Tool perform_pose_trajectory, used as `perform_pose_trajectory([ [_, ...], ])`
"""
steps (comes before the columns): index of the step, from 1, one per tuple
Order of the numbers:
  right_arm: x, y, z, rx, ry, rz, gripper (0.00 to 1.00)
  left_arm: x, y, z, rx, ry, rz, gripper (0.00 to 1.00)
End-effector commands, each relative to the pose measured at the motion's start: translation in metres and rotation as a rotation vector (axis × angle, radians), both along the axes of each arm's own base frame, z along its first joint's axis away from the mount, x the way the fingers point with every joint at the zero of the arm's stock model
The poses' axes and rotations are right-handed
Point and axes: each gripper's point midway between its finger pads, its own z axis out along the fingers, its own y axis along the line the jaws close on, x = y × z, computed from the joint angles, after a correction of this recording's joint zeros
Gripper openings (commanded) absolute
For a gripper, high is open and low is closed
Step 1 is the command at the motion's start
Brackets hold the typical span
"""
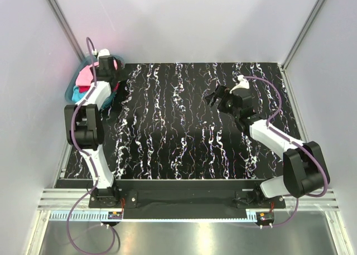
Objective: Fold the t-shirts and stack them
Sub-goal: Grab the tshirt from the pile
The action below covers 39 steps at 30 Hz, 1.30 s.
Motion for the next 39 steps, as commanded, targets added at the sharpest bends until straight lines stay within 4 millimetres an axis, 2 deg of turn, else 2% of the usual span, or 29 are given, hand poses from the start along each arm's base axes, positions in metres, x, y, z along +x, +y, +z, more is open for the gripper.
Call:
perform_pose_trajectory([
  [1,0.001,0.014,0.011,0.038,-0.031,0.038,1.00,0.009,0.021,0.015,0.050,-0.030,0.025,0.96],
  [4,0.001,0.017,0.008,0.038,-0.018,0.046,1.00,0.006,0.038,0.005,0.058,-0.007,0.059,0.96],
  [6,0.001,0.018,0.008,0.037,-0.016,0.044,1.00,0.004,0.043,0.000,0.051,0.002,0.068,0.94],
  [8,0.001,0.019,0.005,0.037,-0.010,0.046,1.00,0.000,0.043,-0.006,0.049,0.014,0.068,0.92],
  [12,0.002,0.021,0.003,0.038,-0.004,0.052,1.00,-0.001,0.040,-0.011,0.033,0.016,0.060,0.80],
  [13,0.002,0.021,0.004,0.036,-0.007,0.053,1.00,-0.001,0.038,-0.012,0.022,0.016,0.050,0.71],
  [15,0.002,0.020,0.004,0.030,-0.009,0.049,1.00,-0.002,0.036,-0.009,0.001,0.005,0.049,0.61],
  [16,0.003,0.019,0.004,0.030,-0.010,0.047,1.00,-0.001,0.031,-0.008,-0.011,0.000,0.036,0.49],
  [18,0.004,0.019,0.004,0.024,-0.010,0.046,1.00,-0.003,0.029,-0.003,-0.023,-0.011,0.031,0.34],
  [19,0.004,0.019,0.001,0.022,-0.005,0.046,1.00,-0.004,0.027,-0.002,-0.033,-0.017,0.028,0.16],
  [21,0.004,0.020,0.000,0.019,-0.002,0.046,1.00,-0.008,0.024,0.004,-0.054,-0.033,0.033,0.00],
  [23,0.006,0.020,-0.001,0.014,0.000,0.044,1.00,-0.011,0.020,0.011,-0.073,-0.050,0.038,0.00],
  [24,0.006,0.020,-0.001,0.009,0.000,0.043,1.00,-0.012,0.014,0.024,-0.077,-0.078,0.025,0.00],
  [26,0.008,0.018,-0.003,0.001,0.004,0.039,1.00,-0.016,0.006,0.034,-0.080,-0.101,0.016,0.00],
  [27,0.009,0.018,-0.003,0.001,0.003,0.037,1.00,-0.017,-0.005,0.052,-0.073,-0.133,-0.001,0.00],
  [29,0.009,0.018,-0.003,-0.002,0.004,0.036,1.00,-0.019,-0.015,0.074,-0.036,-0.167,-0.024,0.00],
  [30,0.009,0.019,-0.003,-0.002,0.004,0.038,1.00,-0.021,-0.034,0.093,-0.012,-0.201,-0.048,0.00],
  [32,0.009,0.019,-0.004,-0.007,0.004,0.041,1.00,-0.023,-0.049,0.123,0.025,-0.248,-0.079,0.00],
  [33,0.008,0.019,-0.004,-0.009,0.004,0.043,1.00,-0.028,-0.066,0.137,0.037,-0.263,-0.109,0.00],
  [34,0.009,0.019,-0.005,-0.013,0.004,0.044,1.00,-0.030,-0.074,0.150,0.050,-0.280,-0.124,0.00],
  [35,0.008,0.019,-0.006,-0.016,0.006,0.044,1.00,-0.033,-0.092,0.169,0.068,-0.308,-0.164,0.00],
  [37,0.008,0.020,-0.007,-0.016,0.008,0.047,0.99,-0.043,-0.106,0.193,0.087,-0.348,-0.185,0.00],
  [38,0.009,0.021,-0.007,-0.018,0.007,0.049,1.00,-0.050,-0.124,0.204,0.096,-0.367,-0.223,0.00],
  [39,0.009,0.020,-0.011,-0.022,0.014,0.048,0.99,-0.055,-0.130,0.211,0.100,-0.379,-0.229,0.00],
])
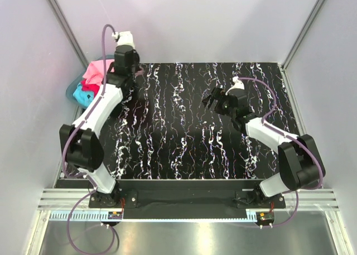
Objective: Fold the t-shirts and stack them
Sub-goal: Grab the tshirt from the pile, then move the tshirt to the center of the board
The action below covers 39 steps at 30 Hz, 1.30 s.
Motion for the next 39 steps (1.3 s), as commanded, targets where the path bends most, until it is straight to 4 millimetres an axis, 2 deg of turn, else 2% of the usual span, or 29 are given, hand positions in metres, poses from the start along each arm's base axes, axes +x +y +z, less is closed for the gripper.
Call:
perform_pose_trajectory([
  [1,0.011,0.007,0.015,-0.007,-0.048,0.010,1.00,-0.024,-0.021,0.086,0.027,-0.174,-0.030,0.00],
  [2,0.012,0.007,0.015,-0.009,-0.050,0.009,0.99,-0.035,-0.039,0.099,0.017,-0.199,-0.070,0.00],
  [4,0.011,0.008,0.012,-0.018,-0.042,0.013,1.00,-0.047,-0.057,0.108,0.010,-0.214,-0.105,0.00],
  [5,0.015,0.004,0.014,-0.028,-0.048,-0.010,0.99,-0.060,-0.079,0.116,-0.003,-0.230,-0.155,0.00],
  [7,0.016,0.001,0.014,-0.047,-0.045,-0.021,1.00,-0.073,-0.096,0.122,-0.011,-0.241,-0.186,0.00],
  [8,0.019,-0.003,0.016,-0.059,-0.051,-0.041,1.00,-0.086,-0.114,0.128,-0.032,-0.252,-0.228,0.00],
  [10,0.021,-0.012,0.018,-0.093,-0.049,-0.080,1.00,-0.096,-0.129,0.133,-0.049,-0.255,-0.258,0.00],
  [11,0.024,-0.024,0.019,-0.127,-0.053,-0.141,1.00,-0.107,-0.145,0.136,-0.056,-0.258,-0.299,0.00],
  [13,0.026,-0.044,0.017,-0.180,-0.038,-0.223,1.00,-0.120,-0.158,0.143,-0.058,-0.271,-0.327,0.00],
  [14,0.030,-0.058,0.020,-0.202,-0.042,-0.286,1.00,-0.129,-0.172,0.143,-0.056,-0.269,-0.360,0.00],
  [16,0.034,-0.085,0.020,-0.185,-0.022,-0.381,1.00,-0.136,-0.184,0.137,-0.050,-0.250,-0.382,0.00],
  [17,0.036,-0.095,0.019,-0.179,-0.012,-0.413,1.00,-0.141,-0.194,0.128,-0.050,-0.234,-0.402,0.00],
  [18,0.040,-0.115,0.019,-0.160,0.000,-0.467,1.00,-0.142,-0.196,0.118,-0.041,-0.218,-0.395,0.00],
  [19,0.040,-0.124,0.016,-0.158,0.018,-0.491,1.00,-0.141,-0.199,0.108,-0.037,-0.201,-0.393,0.00],
  [20,0.044,-0.132,0.019,-0.147,0.022,-0.509,1.00,-0.139,-0.199,0.084,-0.011,-0.162,-0.391,0.00],
  [21,0.047,-0.140,0.017,-0.138,0.033,-0.528,1.00,-0.137,-0.198,0.079,-0.011,-0.169,-0.372,0.00],
  [22,0.047,-0.153,0.013,-0.137,0.063,-0.542,1.00,-0.133,-0.198,0.066,0.010,-0.154,-0.362,0.00],
  [23,0.049,-0.157,0.013,-0.126,0.067,-0.550,1.00,-0.131,-0.197,0.047,0.031,-0.125,-0.356,0.00],
  [25,0.054,-0.162,0.011,-0.103,0.079,-0.556,1.00,-0.123,-0.200,0.030,0.019,-0.109,-0.359,0.00],
  [28,0.061,-0.156,0.011,-0.073,0.089,-0.523,1.00,-0.104,-0.204,-0.004,-0.032,-0.053,-0.382,0.00],
  [29,0.061,-0.151,0.011,-0.061,0.093,-0.504,1.00,-0.093,-0.203,-0.021,-0.038,-0.020,-0.376,0.00],
  [32,0.062,-0.148,0.012,-0.054,0.094,-0.488,1.00,-0.085,-0.215,-0.040,-0.078,0.010,-0.415,0.00],
  [34,0.061,-0.147,0.011,-0.059,0.095,-0.474,1.00,-0.083,-0.226,-0.062,-0.090,0.053,-0.447,0.00],
  [35,0.061,-0.145,0.010,-0.056,0.098,-0.463,1.00,-0.083,-0.229,-0.068,-0.097,0.067,-0.453,0.04],
  [37,0.060,-0.135,0.005,-0.034,0.118,-0.416,1.00,-0.086,-0.228,-0.084,-0.110,0.102,-0.440,0.19],
  [38,0.060,-0.131,0.001,-0.025,0.127,-0.399,1.00,-0.087,-0.226,-0.089,-0.111,0.111,-0.428,0.45],
  [39,0.059,-0.127,-0.006,-0.015,0.142,-0.388,1.00,-0.087,-0.220,-0.092,-0.105,0.112,-0.400,0.55],
])
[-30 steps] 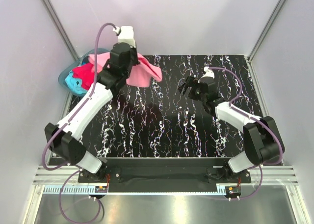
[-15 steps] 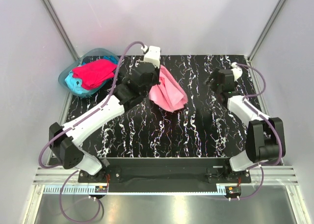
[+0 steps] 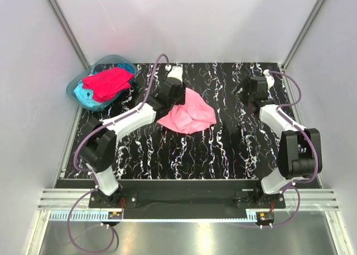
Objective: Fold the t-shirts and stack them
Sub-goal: Move the tshirt to the center of the board, then flatten the tshirt out
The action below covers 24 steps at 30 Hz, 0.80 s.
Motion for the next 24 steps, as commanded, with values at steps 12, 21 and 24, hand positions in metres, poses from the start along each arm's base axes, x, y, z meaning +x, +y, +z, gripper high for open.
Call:
perform_pose_trajectory([
  [12,-0.019,0.082,-0.035,0.103,0.009,0.231,0.98,-0.036,0.034,0.027,-0.151,-0.073,0.139,0.78],
  [21,-0.035,0.085,-0.043,0.090,0.015,0.252,0.98,-0.082,0.022,-0.038,-0.147,0.037,0.145,0.74],
  [24,-0.037,0.089,-0.042,0.100,0.012,0.261,0.98,-0.095,0.017,-0.057,-0.131,0.066,0.134,0.73],
])
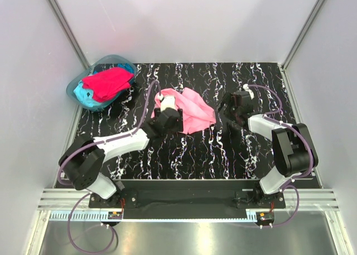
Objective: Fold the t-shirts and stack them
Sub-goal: Flatten the tshirt out
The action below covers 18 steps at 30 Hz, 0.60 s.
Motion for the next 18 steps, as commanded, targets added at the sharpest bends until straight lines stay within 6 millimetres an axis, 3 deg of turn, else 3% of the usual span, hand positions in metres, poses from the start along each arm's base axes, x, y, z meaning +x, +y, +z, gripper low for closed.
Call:
perform_pose_trajectory([
  [1,0.006,0.010,0.026,0.034,-0.089,0.020,0.98,-0.004,-0.006,-0.008,-0.040,-0.020,0.040,0.72],
  [8,-0.001,0.028,0.019,0.066,-0.080,0.071,0.98,-0.011,0.001,-0.027,-0.018,-0.019,0.049,0.72],
  [13,-0.003,0.033,0.017,0.067,-0.080,0.083,0.97,-0.005,0.003,-0.036,0.026,-0.038,0.052,0.71],
  [18,-0.004,0.035,0.020,0.061,-0.088,0.094,0.97,0.007,-0.011,-0.040,0.025,-0.079,0.021,0.72],
])
